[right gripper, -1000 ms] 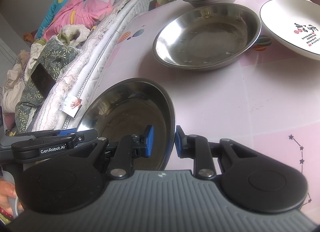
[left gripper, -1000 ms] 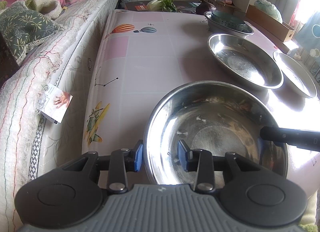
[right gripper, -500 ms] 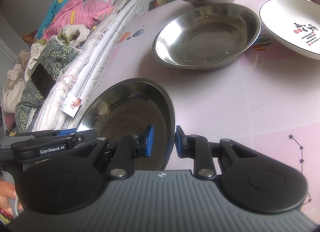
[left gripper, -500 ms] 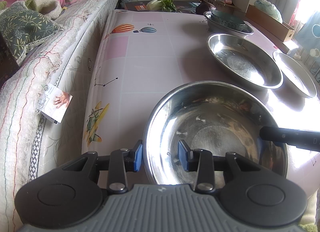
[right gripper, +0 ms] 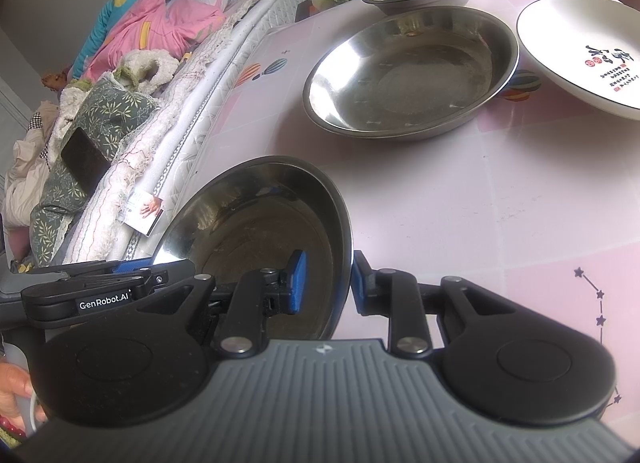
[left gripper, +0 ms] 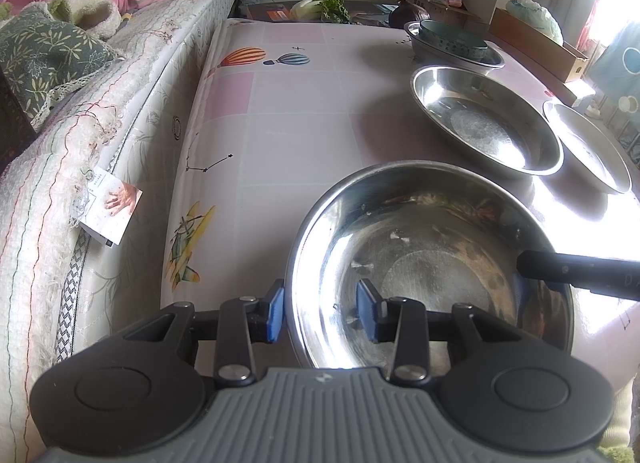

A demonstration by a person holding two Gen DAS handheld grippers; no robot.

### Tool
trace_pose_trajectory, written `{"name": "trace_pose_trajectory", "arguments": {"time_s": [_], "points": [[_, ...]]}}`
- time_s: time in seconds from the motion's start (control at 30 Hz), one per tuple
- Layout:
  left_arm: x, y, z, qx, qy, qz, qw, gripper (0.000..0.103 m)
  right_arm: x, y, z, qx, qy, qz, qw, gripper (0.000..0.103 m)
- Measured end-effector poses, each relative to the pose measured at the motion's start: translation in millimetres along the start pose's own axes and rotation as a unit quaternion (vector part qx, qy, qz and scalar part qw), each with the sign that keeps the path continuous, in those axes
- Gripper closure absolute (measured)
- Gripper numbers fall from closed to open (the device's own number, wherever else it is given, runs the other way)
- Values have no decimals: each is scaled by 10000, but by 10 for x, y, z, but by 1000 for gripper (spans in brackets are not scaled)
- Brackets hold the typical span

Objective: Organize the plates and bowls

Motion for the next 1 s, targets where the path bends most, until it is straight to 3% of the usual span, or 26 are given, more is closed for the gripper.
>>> {"name": "trace_pose_trajectory", "arguments": {"time_s": [1.0], "points": [[4,-82,37,-189,-6,-63,9998,61,19,-40,60,-93,-75,-68,9999,77]]}}
Point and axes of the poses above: each gripper's, at about its wrist camera, not at the fingertips, and z roughly against the way its jaws point, y to its left, x to its top, the point moved 4 cm from there along -z, roughly the way its jaws point, and after that the axes turned 3 degrees about -z, right-handed, at the moved point
